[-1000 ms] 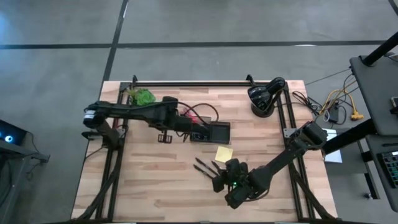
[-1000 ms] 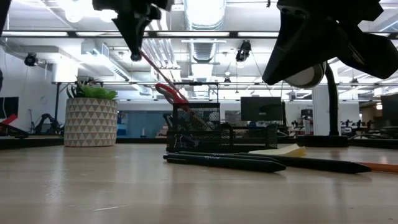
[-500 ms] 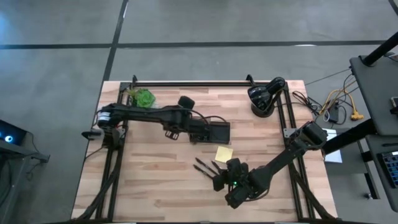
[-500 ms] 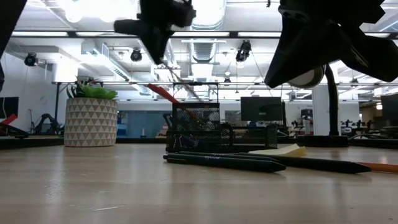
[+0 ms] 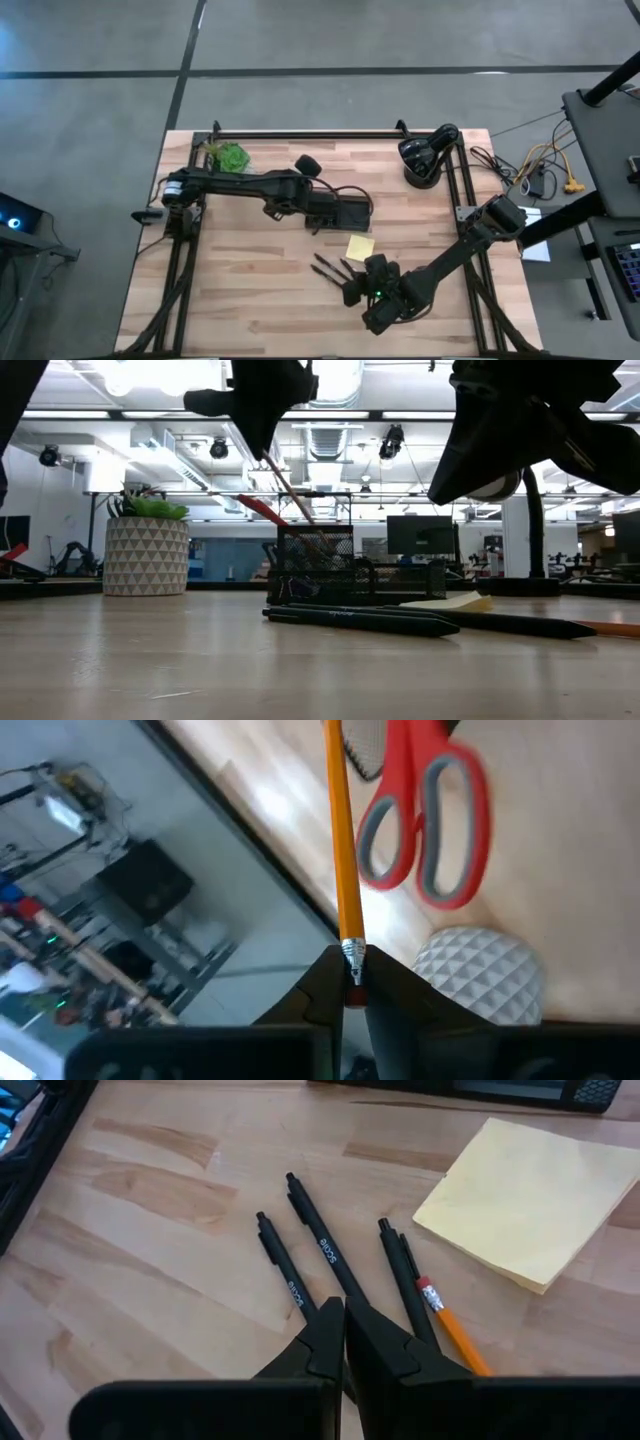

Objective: Pick and place office supplies into organizer
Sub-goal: Put the bottom left yellow pencil into the black desk organizer

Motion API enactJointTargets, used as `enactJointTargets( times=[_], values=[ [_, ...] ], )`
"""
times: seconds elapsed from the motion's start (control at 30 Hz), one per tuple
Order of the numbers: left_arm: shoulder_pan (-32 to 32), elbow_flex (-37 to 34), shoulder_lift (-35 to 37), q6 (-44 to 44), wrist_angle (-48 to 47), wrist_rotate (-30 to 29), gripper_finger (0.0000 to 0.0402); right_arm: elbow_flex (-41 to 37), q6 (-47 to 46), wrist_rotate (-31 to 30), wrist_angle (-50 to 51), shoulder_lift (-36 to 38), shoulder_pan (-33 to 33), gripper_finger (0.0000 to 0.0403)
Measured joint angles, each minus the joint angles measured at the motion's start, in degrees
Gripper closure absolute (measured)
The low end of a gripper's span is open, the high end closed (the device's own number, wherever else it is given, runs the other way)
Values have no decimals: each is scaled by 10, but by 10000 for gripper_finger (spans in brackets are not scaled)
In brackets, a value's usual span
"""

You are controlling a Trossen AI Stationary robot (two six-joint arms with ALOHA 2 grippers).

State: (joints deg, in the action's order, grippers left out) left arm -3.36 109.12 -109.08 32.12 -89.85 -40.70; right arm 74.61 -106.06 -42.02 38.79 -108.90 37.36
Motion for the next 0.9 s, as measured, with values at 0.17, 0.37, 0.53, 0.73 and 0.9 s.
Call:
enactJointTargets(
  times=[0.17, 0.37, 0.53, 0.73, 0.9],
  values=[
    [0, 0, 2, 15, -1, 9, 394, -2, 2, 0, 0, 0, 0, 394],
    [0, 0, -5, 17, -1, 53, 384, -4, 2, 0, 4, 0, 0, 394],
    [0, 0, -7, 17, -2, 53, 383, -8, 2, 0, 4, 0, 0, 394],
    [0, 0, -8, 14, -1, 60, 364, -8, 10, 0, 4, 0, 0, 394],
    [0, 0, -8, 7, 0, 61, 317, -8, 25, 0, 3, 0, -2, 394]
  ],
)
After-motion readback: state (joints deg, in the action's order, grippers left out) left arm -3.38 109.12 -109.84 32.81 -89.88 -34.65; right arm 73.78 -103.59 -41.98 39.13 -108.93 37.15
